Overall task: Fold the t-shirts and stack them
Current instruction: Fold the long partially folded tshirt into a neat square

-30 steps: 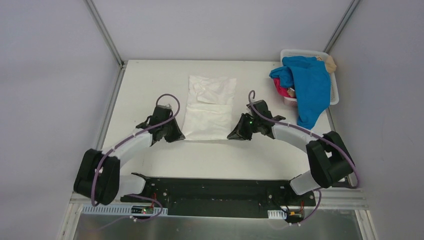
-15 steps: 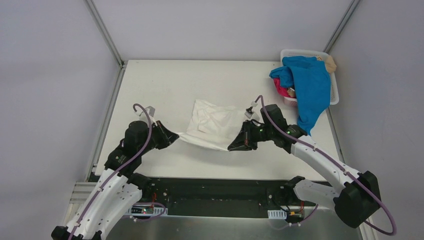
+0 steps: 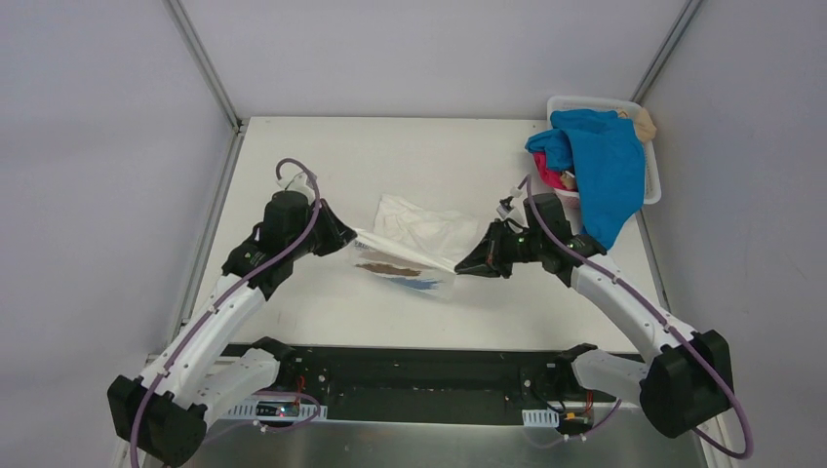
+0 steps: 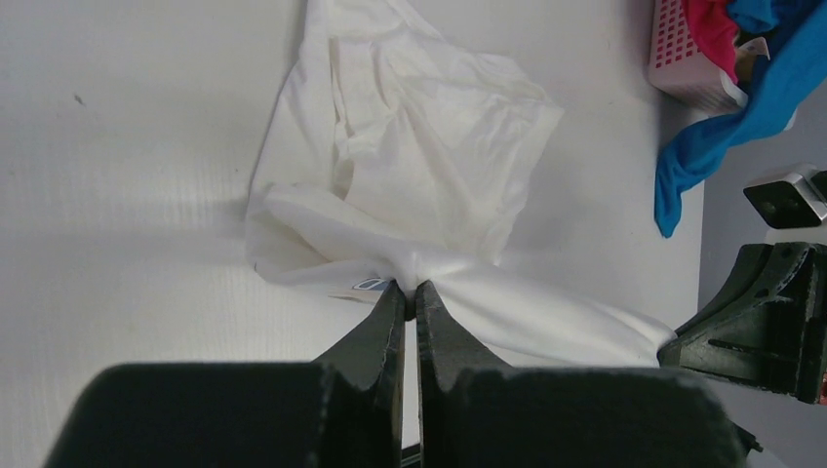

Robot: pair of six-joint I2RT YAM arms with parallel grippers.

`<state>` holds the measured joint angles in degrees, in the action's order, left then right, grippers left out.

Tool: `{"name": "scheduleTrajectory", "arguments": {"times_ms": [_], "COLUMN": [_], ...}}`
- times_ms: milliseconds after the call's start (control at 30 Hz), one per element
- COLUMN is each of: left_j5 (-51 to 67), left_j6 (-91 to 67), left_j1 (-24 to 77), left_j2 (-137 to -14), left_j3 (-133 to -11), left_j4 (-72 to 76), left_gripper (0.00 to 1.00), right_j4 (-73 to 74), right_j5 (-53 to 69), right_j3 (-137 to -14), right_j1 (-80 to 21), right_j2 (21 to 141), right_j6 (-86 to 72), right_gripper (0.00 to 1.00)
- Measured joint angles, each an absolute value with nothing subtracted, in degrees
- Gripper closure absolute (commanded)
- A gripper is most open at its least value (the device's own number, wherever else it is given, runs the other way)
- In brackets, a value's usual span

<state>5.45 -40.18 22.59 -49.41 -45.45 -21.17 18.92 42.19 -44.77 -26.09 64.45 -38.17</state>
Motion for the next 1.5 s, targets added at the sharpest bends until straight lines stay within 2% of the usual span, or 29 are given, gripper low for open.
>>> {"name": "scheduleTrajectory", "arguments": {"times_ms": [333, 600, 967, 1433, 1467, 1500], "left_j5": [3.9, 3.1, 2.9, 3.7, 4.1, 4.4], "left_j6": [-36.7, -35.0, -33.4, -33.4, -33.4, -33.4], "left_j1": [23.0, 23.0, 22.4, 20.5, 20.5, 20.5], "left_j2": [-66.0, -77.9, -97.4, -107.6, -108.3, -108.8], "left_j3": [-55.5, -62.7, -74.0, -79.9, -80.3, -80.6], "left_j4": [-14.8, -11.4, -9.1, -8.8, -8.8, -8.8], "left_gripper": [1.0, 1.0, 1.0, 1.0, 1.0, 1.0], "right_j4": [19.3, 18.6, 16.4, 13.3, 13.3, 13.4], "right_j5": [43.0, 45.8, 41.4, 36.9, 36.2, 35.6], "right_j3": [-50.4, -54.5, -60.8, -67.3, -67.3, -67.3], "right_j1": [-16.9, -11.4, -9.5, -8.8, -8.8, -8.7], "right_j2": [70.4, 79.7, 90.9, 104.4, 104.7, 104.9], "right_j6": [-36.5, -35.3, -33.6, -33.6, -33.6, -33.7], "right_gripper": [1.0, 1.0, 1.0, 1.0, 0.97, 0.8]}}
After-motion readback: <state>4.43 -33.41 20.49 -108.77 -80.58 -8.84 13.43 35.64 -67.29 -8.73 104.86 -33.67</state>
